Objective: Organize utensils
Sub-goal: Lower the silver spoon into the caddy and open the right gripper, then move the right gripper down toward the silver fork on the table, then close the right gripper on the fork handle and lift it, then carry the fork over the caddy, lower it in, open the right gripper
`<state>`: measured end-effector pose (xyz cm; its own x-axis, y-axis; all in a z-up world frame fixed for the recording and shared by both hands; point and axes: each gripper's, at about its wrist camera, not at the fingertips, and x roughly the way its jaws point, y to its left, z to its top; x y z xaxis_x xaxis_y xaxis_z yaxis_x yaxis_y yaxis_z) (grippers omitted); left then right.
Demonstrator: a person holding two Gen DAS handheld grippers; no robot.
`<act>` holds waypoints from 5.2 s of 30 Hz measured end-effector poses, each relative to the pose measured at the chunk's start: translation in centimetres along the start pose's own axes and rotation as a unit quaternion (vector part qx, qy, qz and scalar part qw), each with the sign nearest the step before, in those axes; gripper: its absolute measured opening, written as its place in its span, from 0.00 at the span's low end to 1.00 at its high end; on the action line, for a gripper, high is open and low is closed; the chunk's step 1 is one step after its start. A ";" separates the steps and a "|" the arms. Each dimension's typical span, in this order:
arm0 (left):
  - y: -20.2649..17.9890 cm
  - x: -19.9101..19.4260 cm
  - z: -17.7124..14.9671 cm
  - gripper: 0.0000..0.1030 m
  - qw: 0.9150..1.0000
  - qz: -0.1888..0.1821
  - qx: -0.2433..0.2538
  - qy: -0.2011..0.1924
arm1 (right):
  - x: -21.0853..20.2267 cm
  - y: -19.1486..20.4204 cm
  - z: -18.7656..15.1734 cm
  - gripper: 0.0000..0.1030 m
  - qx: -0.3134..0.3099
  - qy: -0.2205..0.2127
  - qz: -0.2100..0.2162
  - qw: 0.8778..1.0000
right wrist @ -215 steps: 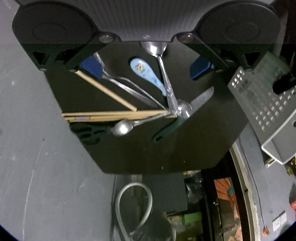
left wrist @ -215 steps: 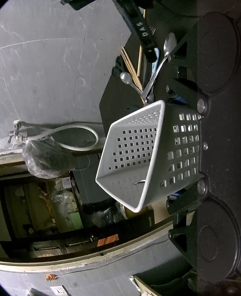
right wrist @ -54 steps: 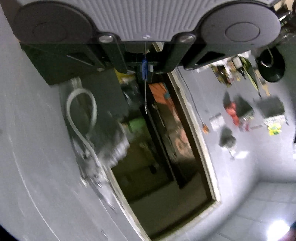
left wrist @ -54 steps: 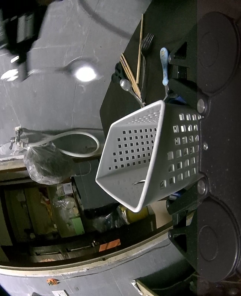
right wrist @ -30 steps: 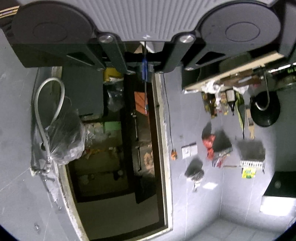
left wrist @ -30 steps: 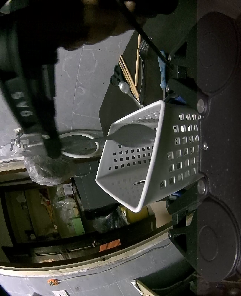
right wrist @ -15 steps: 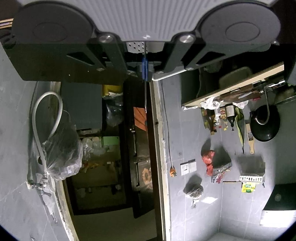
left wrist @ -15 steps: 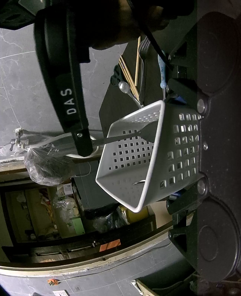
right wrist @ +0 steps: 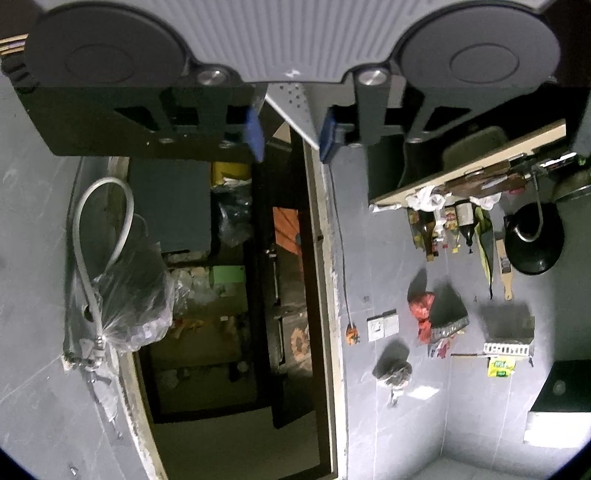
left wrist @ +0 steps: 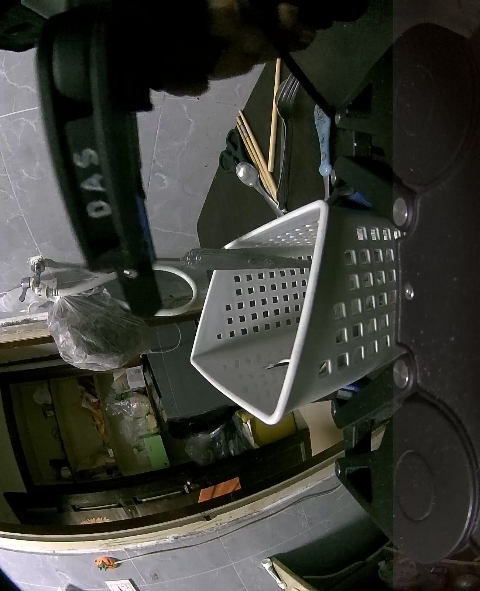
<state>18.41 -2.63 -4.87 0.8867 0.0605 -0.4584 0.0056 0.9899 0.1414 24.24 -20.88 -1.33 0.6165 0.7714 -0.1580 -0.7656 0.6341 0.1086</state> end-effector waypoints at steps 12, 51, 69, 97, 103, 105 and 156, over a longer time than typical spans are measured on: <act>0.0 0.0 0.0 0.77 1.000 0.000 0.000 0.000 | -2.4 -3.4 0.2 0.94 0.010 -0.003 -0.076 0.997; -0.3 -0.2 -0.3 0.77 1.000 0.008 -0.004 0.009 | 1.3 -11.6 -9.3 0.96 -0.001 0.243 -0.148 0.959; -0.6 -0.2 0.1 0.77 1.000 0.012 -0.005 0.012 | 4.0 -13.0 -10.1 0.53 -0.023 0.285 -0.104 0.952; -0.7 -0.2 0.1 0.77 1.000 0.012 -0.004 0.012 | 7.6 -15.4 -8.2 0.11 -0.012 0.331 -0.054 0.942; -0.7 -0.2 0.2 0.77 1.000 0.011 -0.005 0.012 | 7.6 -15.1 -8.0 0.05 -0.013 0.336 -0.054 0.940; -0.7 -0.2 0.2 0.77 1.000 0.010 -0.004 0.012 | 7.3 -15.2 -8.0 0.02 -0.013 0.333 -0.057 0.941; -0.2 0.1 0.2 0.77 1.000 -0.008 0.005 0.009 | -6.5 -13.5 -3.3 0.02 0.129 0.088 -0.168 0.973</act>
<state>18.59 -2.82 -4.76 0.8779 0.0477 -0.4764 0.0235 0.9895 0.1424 29.92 -34.61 -4.97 0.7656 0.5119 -0.3897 -0.4410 0.8586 0.2616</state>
